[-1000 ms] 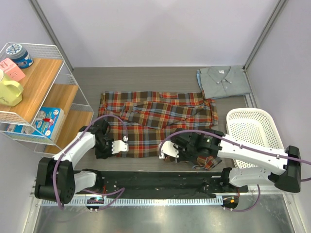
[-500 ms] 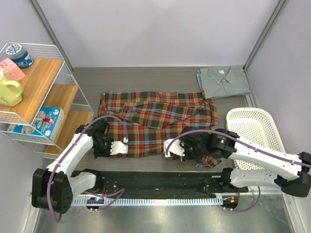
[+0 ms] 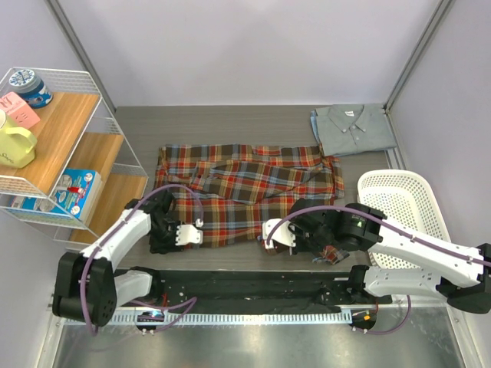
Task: Fold and stack the long sleeve shirts
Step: Fold the shirt
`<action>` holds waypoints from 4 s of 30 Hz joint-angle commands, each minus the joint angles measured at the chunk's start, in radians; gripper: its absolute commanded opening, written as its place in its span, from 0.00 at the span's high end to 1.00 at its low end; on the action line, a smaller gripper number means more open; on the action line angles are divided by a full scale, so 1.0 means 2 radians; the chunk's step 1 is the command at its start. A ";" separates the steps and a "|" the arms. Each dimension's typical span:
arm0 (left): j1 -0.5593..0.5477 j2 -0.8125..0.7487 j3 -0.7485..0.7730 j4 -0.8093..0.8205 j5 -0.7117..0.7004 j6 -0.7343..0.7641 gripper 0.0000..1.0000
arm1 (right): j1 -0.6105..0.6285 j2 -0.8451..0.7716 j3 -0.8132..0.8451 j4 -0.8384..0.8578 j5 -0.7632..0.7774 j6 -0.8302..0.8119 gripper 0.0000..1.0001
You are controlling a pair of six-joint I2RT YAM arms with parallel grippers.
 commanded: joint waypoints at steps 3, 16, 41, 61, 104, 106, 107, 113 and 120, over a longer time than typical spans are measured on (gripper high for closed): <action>-0.007 0.043 -0.040 0.105 -0.056 0.020 0.53 | -0.003 -0.008 0.004 0.006 0.003 -0.003 0.99; -0.020 -0.026 0.035 -0.090 0.023 0.059 1.00 | -0.002 -0.018 0.054 -0.037 -0.031 0.009 0.99; 0.021 0.188 0.340 -0.081 0.029 -0.059 1.00 | -0.334 0.174 0.241 -0.031 -0.110 -0.423 0.99; 0.021 0.303 0.427 -0.007 -0.077 -0.105 1.00 | -0.401 0.392 0.364 0.030 -0.171 -0.525 0.99; -0.014 0.415 0.512 -0.001 0.014 -0.313 0.53 | -0.539 0.723 0.662 0.024 -0.269 -0.011 0.43; -0.014 0.415 0.508 0.001 0.012 -0.313 0.53 | -0.539 0.719 0.646 0.041 -0.274 -0.003 0.43; -0.013 0.414 0.507 0.002 0.011 -0.313 0.53 | -0.539 0.719 0.637 0.052 -0.275 -0.001 0.43; -0.014 0.420 0.508 0.001 0.005 -0.316 0.53 | -0.538 0.731 0.621 0.060 -0.292 0.014 0.46; -0.013 0.424 0.515 -0.002 0.003 -0.316 0.53 | -0.538 0.736 0.597 0.068 -0.296 0.018 0.49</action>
